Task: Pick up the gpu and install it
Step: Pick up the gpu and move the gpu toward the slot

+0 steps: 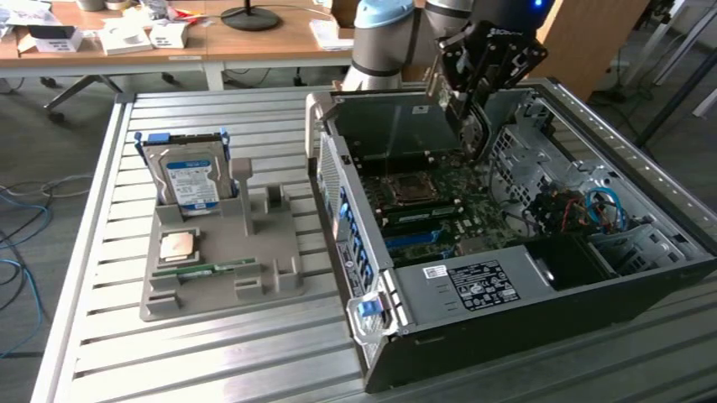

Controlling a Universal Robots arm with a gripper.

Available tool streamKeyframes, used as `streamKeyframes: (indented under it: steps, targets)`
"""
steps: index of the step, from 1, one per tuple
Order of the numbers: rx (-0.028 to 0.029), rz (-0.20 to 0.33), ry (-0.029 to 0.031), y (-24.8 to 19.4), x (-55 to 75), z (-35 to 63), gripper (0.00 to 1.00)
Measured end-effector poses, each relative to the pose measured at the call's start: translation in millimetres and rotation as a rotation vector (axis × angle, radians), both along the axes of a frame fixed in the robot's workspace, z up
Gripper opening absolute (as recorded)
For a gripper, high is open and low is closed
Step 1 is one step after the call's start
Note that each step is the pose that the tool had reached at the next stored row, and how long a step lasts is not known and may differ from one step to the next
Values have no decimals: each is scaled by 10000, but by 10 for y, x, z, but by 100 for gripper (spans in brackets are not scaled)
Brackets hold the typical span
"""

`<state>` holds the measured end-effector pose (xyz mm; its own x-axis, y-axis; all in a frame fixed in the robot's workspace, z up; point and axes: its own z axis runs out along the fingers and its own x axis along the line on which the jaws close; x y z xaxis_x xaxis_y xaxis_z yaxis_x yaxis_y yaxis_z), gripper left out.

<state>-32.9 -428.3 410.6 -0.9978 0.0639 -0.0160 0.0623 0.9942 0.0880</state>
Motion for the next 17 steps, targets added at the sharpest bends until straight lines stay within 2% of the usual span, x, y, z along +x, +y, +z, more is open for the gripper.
streamKeyframes:
  steps: [4,17]
  targets:
    - [14,1,0,0,112,0,27]
    - [15,0,0,0,123,0,27]
